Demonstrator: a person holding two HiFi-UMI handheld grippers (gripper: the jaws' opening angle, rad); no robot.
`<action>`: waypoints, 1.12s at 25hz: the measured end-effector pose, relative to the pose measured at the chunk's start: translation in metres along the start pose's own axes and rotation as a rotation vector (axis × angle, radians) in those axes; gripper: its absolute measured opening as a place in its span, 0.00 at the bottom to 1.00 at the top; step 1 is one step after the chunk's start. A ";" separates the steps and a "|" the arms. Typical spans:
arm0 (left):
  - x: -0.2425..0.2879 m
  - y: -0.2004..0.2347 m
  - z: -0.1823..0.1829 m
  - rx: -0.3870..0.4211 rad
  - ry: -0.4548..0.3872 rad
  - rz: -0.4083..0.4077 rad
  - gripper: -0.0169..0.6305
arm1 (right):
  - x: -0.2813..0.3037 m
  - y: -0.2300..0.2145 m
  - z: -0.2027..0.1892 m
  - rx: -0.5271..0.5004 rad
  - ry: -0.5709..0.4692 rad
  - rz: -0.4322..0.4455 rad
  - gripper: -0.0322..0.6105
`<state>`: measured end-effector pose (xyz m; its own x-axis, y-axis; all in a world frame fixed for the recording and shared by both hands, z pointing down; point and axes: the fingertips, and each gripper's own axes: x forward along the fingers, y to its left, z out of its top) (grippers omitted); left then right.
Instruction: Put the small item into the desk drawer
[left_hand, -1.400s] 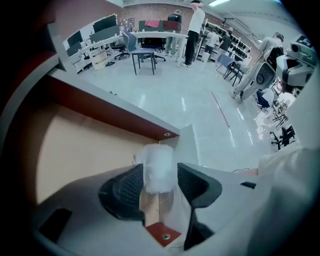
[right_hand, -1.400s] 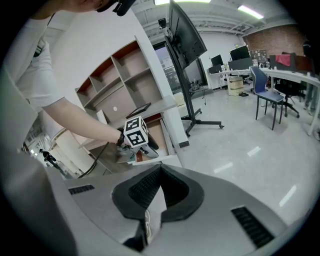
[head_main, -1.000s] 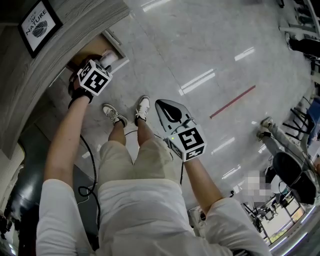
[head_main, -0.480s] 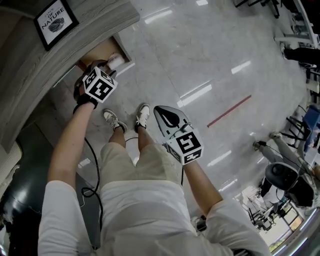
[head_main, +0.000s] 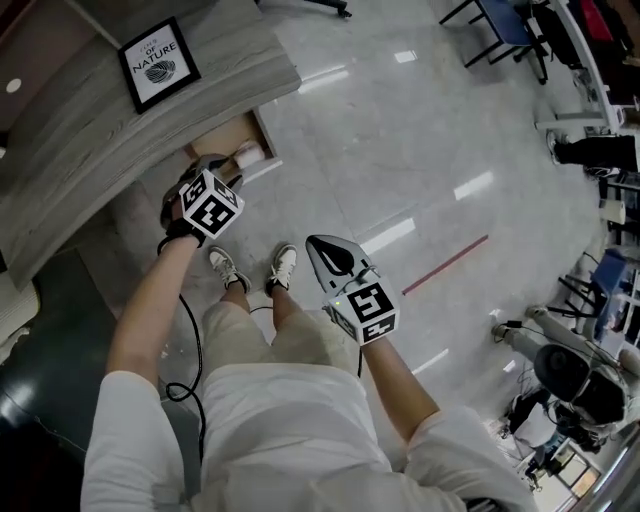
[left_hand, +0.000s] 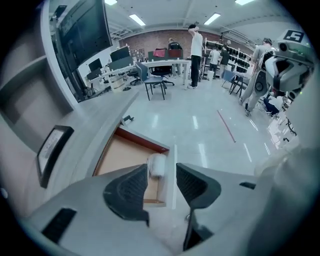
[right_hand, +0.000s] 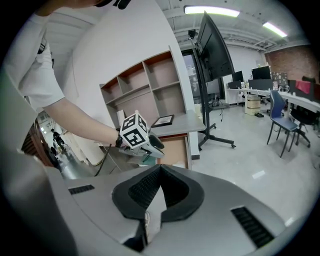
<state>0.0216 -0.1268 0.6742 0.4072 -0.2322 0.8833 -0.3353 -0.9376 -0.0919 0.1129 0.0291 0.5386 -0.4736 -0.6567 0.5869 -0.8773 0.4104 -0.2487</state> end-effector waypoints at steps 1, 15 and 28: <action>-0.008 0.000 0.000 -0.003 -0.006 0.004 0.31 | -0.003 -0.001 0.004 -0.003 -0.003 -0.005 0.05; -0.107 0.029 0.000 -0.163 -0.173 0.136 0.09 | -0.009 0.046 0.084 -0.134 -0.086 0.069 0.05; -0.214 0.067 0.023 -0.258 -0.375 0.234 0.04 | 0.003 0.091 0.167 -0.225 -0.170 0.191 0.05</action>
<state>-0.0678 -0.1462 0.4686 0.5575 -0.5492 0.6225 -0.6333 -0.7662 -0.1089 0.0186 -0.0411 0.3890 -0.6508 -0.6427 0.4041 -0.7412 0.6532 -0.1548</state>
